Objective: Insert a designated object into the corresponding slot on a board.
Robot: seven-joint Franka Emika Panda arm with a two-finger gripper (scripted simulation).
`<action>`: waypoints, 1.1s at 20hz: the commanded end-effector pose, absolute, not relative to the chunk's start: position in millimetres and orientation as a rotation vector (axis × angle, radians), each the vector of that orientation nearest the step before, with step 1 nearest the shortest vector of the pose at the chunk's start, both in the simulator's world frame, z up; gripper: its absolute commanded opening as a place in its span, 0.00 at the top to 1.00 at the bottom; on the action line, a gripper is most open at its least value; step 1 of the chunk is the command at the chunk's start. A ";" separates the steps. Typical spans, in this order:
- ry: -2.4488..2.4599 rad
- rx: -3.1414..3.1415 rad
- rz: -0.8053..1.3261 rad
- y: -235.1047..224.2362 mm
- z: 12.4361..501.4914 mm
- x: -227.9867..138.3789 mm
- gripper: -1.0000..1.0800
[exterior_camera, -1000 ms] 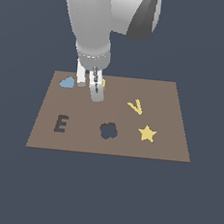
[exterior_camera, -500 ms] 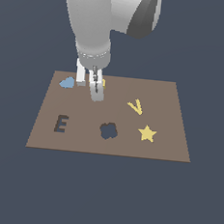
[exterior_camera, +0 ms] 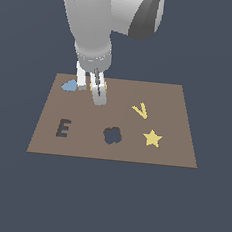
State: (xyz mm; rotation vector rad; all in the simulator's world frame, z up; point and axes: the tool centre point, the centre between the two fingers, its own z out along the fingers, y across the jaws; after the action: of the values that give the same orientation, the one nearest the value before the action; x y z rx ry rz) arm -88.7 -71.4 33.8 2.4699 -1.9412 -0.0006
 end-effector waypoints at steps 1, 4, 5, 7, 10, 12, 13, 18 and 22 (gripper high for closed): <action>-1.903 2.499 0.000 -76.0 34.1 -87.0 1.00; -1.840 2.546 0.000 -82.8 34.4 -84.1 1.00; -1.816 2.564 0.000 -85.4 34.5 -82.8 1.00; -1.761 2.601 0.000 -91.0 34.7 -79.9 1.00; -1.664 2.665 0.000 -100.6 35.1 -74.3 1.00; -1.588 2.711 0.000 -107.6 35.4 -69.5 1.00; -1.546 2.734 0.000 -111.2 35.5 -66.7 1.00; -1.301 2.859 0.000 -130.4 36.4 -48.6 1.00; -1.077 2.951 0.001 -144.2 37.2 -30.0 1.00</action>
State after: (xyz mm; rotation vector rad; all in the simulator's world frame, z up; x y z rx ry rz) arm -37.3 -139.2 36.8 2.9167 -1.1655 0.0002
